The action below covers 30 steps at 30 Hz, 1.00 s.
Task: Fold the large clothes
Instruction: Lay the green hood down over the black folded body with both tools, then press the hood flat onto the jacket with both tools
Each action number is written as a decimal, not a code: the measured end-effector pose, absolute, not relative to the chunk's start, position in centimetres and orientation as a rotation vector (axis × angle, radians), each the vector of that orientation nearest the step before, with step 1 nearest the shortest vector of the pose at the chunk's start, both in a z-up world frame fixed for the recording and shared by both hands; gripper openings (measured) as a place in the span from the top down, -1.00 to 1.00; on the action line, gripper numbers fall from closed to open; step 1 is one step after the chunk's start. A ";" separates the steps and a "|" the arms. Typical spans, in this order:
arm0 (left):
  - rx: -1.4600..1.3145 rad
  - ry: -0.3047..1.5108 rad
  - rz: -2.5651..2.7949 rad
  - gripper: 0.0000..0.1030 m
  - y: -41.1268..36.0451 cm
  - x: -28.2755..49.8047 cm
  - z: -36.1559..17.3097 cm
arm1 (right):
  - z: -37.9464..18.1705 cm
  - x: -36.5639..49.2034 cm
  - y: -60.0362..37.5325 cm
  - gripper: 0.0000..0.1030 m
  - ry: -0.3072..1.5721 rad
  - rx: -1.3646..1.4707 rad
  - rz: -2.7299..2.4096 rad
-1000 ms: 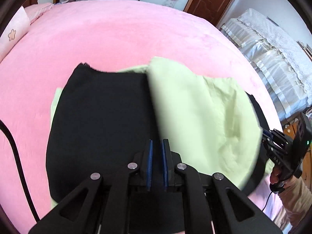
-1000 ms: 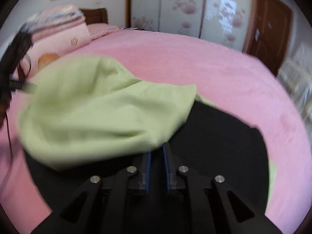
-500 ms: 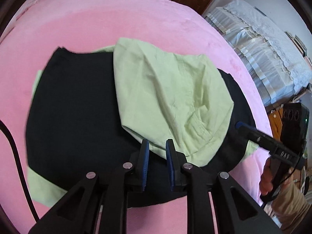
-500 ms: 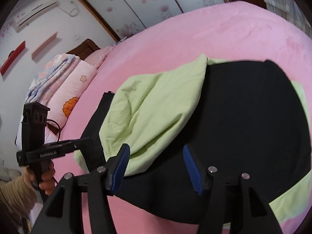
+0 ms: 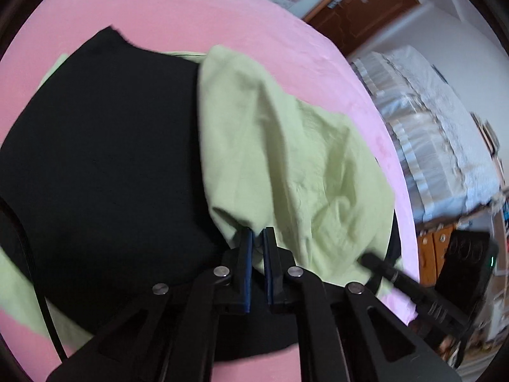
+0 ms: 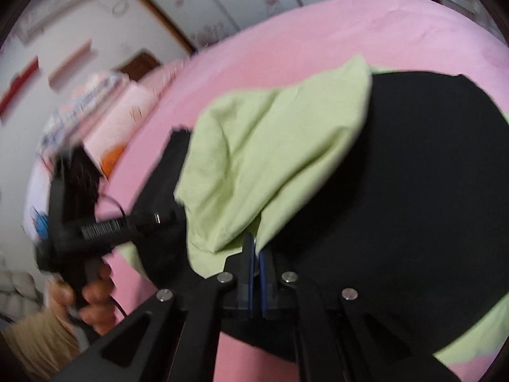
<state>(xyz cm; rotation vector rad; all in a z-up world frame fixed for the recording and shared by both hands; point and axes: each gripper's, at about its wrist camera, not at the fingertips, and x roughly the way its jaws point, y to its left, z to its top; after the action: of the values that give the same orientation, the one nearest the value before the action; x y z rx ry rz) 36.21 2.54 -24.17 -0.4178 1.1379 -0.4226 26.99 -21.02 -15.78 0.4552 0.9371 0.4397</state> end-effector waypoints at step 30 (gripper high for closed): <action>-0.149 0.991 -0.401 0.89 -4.3 38.4 -17.3 | -12.4 30.3 -18.4 0.60 0.803 0.227 0.245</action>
<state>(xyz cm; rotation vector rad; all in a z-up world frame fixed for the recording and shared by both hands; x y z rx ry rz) 38.38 -4.26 -17.26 -0.1488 0.9914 -0.4006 30.31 -18.41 -12.42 0.2272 0.8032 0.2451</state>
